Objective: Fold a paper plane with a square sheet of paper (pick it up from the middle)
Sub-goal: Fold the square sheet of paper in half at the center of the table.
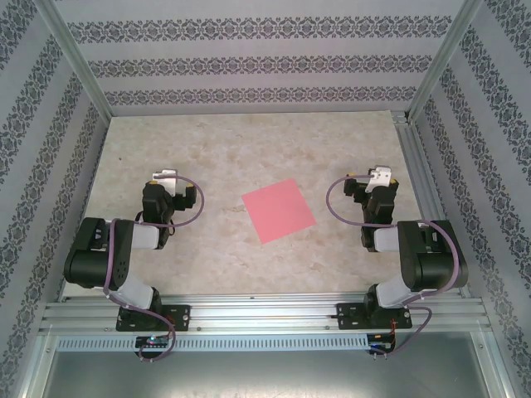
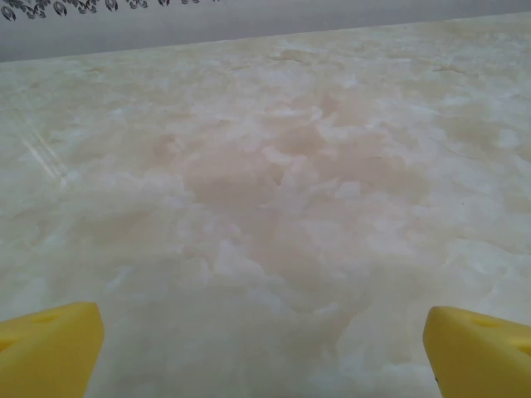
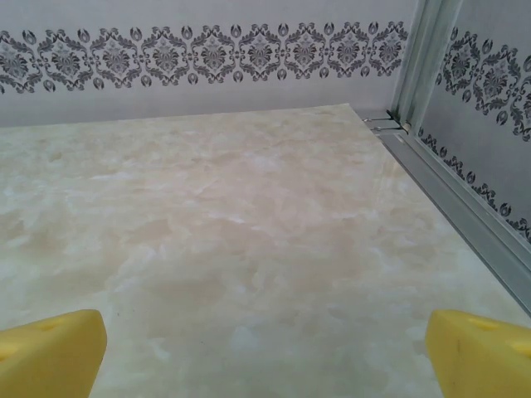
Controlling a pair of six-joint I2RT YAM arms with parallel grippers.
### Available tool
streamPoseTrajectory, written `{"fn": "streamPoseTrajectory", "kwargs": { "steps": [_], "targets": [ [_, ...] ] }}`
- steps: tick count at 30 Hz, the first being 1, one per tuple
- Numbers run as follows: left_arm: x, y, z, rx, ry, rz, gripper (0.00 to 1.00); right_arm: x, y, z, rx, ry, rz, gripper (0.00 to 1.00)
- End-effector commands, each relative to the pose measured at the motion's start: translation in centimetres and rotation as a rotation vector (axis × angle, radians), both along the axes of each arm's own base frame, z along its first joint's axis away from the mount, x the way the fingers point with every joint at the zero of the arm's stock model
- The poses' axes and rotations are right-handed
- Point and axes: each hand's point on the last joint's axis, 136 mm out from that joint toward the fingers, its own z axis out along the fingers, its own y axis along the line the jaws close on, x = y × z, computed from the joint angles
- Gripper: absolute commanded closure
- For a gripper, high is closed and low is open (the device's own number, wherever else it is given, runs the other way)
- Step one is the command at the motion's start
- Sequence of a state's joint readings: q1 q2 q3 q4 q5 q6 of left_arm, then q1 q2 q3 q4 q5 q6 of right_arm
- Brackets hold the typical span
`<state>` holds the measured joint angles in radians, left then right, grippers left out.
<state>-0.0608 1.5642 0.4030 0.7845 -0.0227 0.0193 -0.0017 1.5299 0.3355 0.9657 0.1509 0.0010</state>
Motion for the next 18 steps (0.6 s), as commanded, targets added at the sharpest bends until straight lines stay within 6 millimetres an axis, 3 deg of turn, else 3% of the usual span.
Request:
{"fn": "streamPoseTrajectory", "kwargs": {
  "steps": [1, 14, 18],
  "targets": [
    [0.8, 0.0, 1.7, 0.001, -0.059, -0.012, 0.0, 0.3, 0.7, 0.5, 0.012, -0.026, 0.044, 0.02],
    [0.7, 0.0, 1.7, 0.002, -0.061, -0.012, 0.0, 0.7, 0.3, 1.5, 0.034, -0.059, 0.039, 0.02],
    [0.5, 0.5, 3.3, -0.007, -0.06, 0.023, 0.0, 0.9, 1.1, 2.0, 0.009, -0.042, 0.067, 0.02]
  ]
}}
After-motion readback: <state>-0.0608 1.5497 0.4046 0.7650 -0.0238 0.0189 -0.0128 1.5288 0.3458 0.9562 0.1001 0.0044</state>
